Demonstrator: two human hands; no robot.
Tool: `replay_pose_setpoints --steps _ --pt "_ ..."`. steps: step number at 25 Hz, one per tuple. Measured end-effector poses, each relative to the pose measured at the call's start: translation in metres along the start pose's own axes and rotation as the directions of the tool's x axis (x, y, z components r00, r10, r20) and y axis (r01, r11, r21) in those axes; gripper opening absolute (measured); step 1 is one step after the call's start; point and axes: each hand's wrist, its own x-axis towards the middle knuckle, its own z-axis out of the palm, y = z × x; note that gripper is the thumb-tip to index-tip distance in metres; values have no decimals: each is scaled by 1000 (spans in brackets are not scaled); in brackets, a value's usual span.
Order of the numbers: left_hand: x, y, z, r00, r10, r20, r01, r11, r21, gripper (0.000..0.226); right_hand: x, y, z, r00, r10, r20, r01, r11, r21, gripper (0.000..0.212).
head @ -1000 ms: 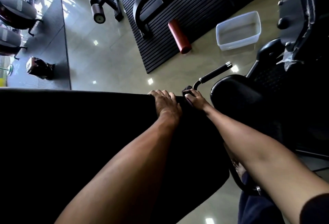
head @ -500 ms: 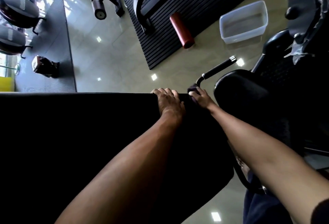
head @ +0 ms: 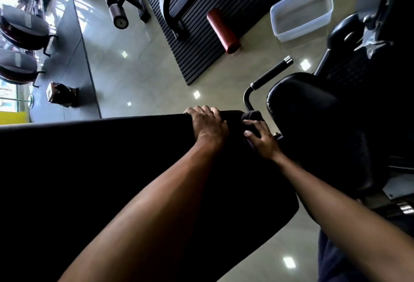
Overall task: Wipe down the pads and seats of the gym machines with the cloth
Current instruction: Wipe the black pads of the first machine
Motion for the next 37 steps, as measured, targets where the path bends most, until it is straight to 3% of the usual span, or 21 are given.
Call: replay_pose_setpoints --steps 2,4,6,8,11,15,17,19,22,24,27,29,32,34,37 --pt "0 1 1 1000 -4 -3 4 1000 -3 61 38 5 1 991 136 -8 -136 991 2 75" --pt "-1 1 1 1000 3 0 -3 1000 -5 60 62 -6 1 971 236 29 -235 971 -46 63" --pt "-1 2 1 1000 2 -2 -2 1000 -13 60 54 -27 4 988 142 52 -140 989 -48 43" --pt "-1 1 0 1000 -4 -4 3 1000 -25 60 14 -45 5 993 -41 107 43 999 -22 45" --pt "-12 -2 -2 996 36 -77 -42 996 -79 57 -57 -35 7 993 -81 88 79 997 24 53" --pt "-34 -1 1 988 120 -97 -125 991 -51 54 -32 4 -1 996 77 -53 -78 996 -31 62" --pt "-41 1 3 985 139 -102 -144 989 -42 54 -1 4 -4 966 257 -39 -258 966 -25 53" --pt "-49 5 2 988 141 -64 -144 989 -31 56 19 -10 -3 950 312 -3 -312 949 -47 45" --pt "-63 10 4 989 146 0 -146 989 9 61 -17 -41 6 996 49 80 -47 998 -30 44" --pt "-69 12 4 989 151 10 -151 989 -2 63 -63 -39 4 988 -91 125 92 996 1 47" --pt "-73 12 5 991 137 0 -137 991 0 63 -90 -6 -8 991 -111 76 117 989 -88 52" --pt "-73 14 4 992 129 3 -129 991 19 64 -63 14 -12 1000 12 -3 -13 993 -115 59" --pt "-70 21 3 994 110 15 -111 992 55 65 -18 8 -7 941 334 -56 -336 941 -38 45" --pt "-68 25 4 995 101 18 -102 993 52 65 -21 -16 3 964 261 -49 -263 964 -38 40" --pt "-68 29 5 995 98 8 -99 994 54 63 -78 -38 6 999 -9 35 9 1000 7 47"
